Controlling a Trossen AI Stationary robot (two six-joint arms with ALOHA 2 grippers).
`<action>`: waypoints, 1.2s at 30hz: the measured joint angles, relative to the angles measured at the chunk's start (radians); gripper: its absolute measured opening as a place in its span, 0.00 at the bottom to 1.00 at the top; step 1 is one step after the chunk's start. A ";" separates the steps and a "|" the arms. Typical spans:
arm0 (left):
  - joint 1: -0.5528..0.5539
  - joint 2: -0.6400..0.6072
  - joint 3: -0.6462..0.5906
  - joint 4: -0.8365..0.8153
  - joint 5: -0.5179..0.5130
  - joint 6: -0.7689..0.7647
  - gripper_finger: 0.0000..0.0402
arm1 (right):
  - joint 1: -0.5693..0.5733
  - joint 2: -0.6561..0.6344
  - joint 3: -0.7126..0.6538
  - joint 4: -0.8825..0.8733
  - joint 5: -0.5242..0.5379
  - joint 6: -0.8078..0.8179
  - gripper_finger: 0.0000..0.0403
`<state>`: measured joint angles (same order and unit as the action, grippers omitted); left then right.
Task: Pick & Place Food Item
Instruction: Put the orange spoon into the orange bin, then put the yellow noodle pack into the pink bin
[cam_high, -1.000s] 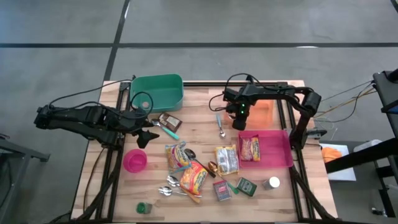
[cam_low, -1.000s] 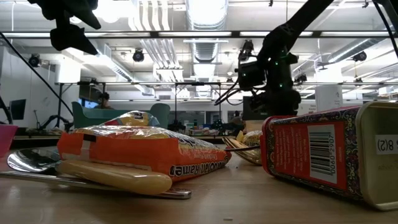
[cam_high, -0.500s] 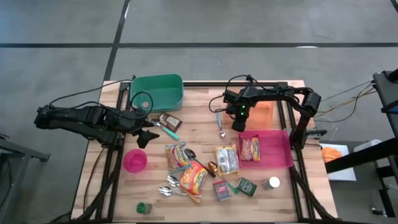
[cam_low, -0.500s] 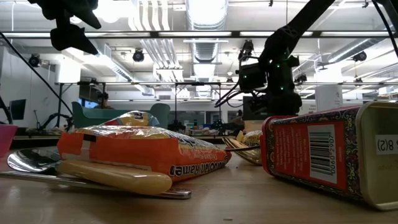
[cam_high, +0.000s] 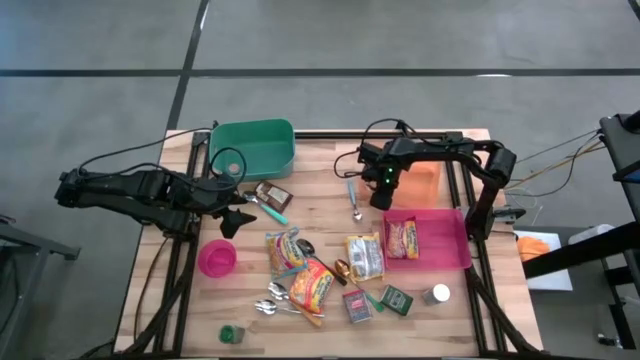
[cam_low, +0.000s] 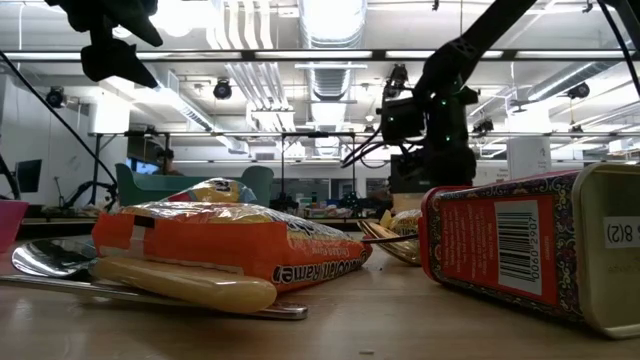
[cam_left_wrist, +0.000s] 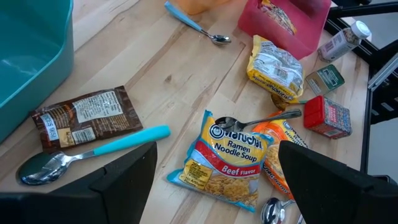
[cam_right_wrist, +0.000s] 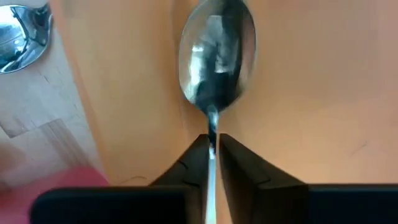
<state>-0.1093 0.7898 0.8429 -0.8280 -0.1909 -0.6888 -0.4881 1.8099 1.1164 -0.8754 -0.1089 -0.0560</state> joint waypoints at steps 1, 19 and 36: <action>0.000 0.000 0.000 0.000 0.000 0.000 0.84 | 0.000 0.000 0.005 -0.007 -0.001 0.003 0.15; 0.000 0.000 0.000 -0.001 0.000 0.001 0.84 | 0.001 -0.004 0.082 -0.149 0.032 0.152 0.55; 0.000 0.000 0.000 -0.015 0.000 -0.045 0.84 | 0.284 -0.142 0.163 -0.201 0.033 0.464 0.56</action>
<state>-0.1089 0.7898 0.8429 -0.8433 -0.1909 -0.7341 -0.2041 1.6681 1.2793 -1.0763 -0.0756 0.4083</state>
